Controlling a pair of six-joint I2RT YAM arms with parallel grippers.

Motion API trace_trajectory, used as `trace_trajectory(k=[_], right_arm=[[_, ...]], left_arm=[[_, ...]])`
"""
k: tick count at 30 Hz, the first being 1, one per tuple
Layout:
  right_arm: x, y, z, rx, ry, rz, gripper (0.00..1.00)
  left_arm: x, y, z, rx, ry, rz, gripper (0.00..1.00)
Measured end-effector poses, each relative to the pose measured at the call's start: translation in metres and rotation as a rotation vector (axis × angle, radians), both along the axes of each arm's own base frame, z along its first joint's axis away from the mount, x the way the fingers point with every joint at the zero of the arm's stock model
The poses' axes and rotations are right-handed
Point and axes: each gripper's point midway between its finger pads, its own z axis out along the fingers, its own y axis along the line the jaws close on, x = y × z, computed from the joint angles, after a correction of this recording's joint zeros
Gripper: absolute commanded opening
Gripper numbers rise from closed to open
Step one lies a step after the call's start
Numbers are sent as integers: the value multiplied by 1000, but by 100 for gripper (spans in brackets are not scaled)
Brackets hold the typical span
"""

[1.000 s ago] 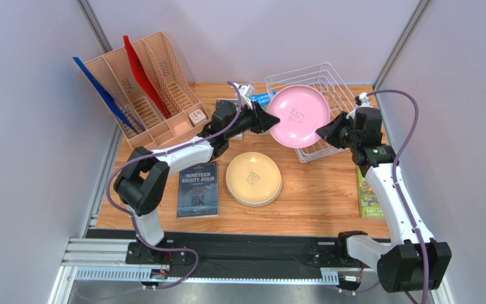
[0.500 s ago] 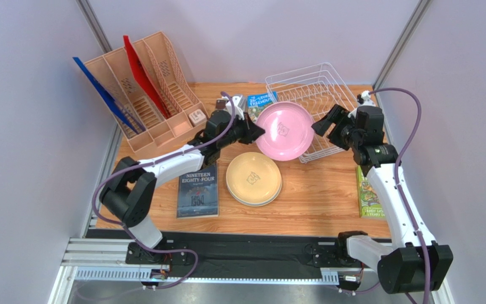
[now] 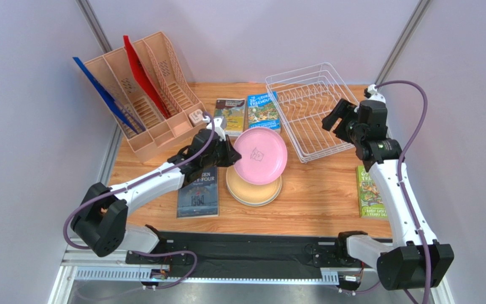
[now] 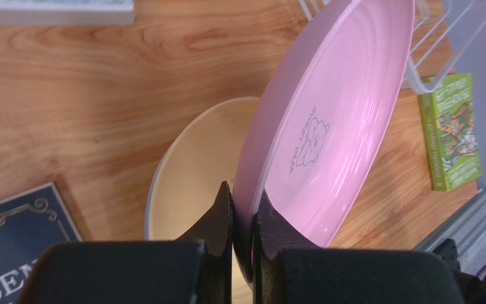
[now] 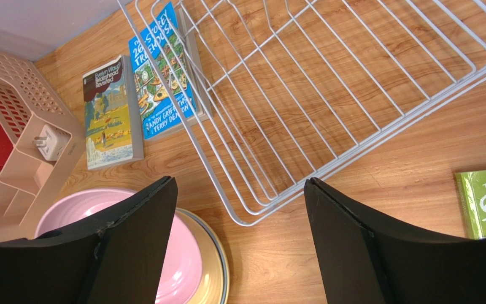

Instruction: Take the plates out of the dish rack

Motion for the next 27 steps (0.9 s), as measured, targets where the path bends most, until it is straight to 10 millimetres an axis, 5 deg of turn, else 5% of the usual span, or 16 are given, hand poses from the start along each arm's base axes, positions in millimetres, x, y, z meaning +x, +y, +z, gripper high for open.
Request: trace_trajectory(k=[14,15,16,17,23,27], right_arm=[[-4,0,-14,-2,32,-1,79],[-4,0,-15,-2,35,-1,79],[-5,0,-16,-2,37,-1,79],[-5,0,-17,-2,38,-1,79],[-6,-2,-23,-10,52,-5,80],[-6,-6,-27,-39,54,-12,80]], left_arm=[[-33,20,-52,118,198,-10,0],[-36,20,-56,123,213,-14,6],[-38,21,-59,130,229,-19,25],[-40,21,-61,134,240,-23,55],[-46,20,-57,113,245,-33,85],[-45,23,-34,96,173,-43,88]])
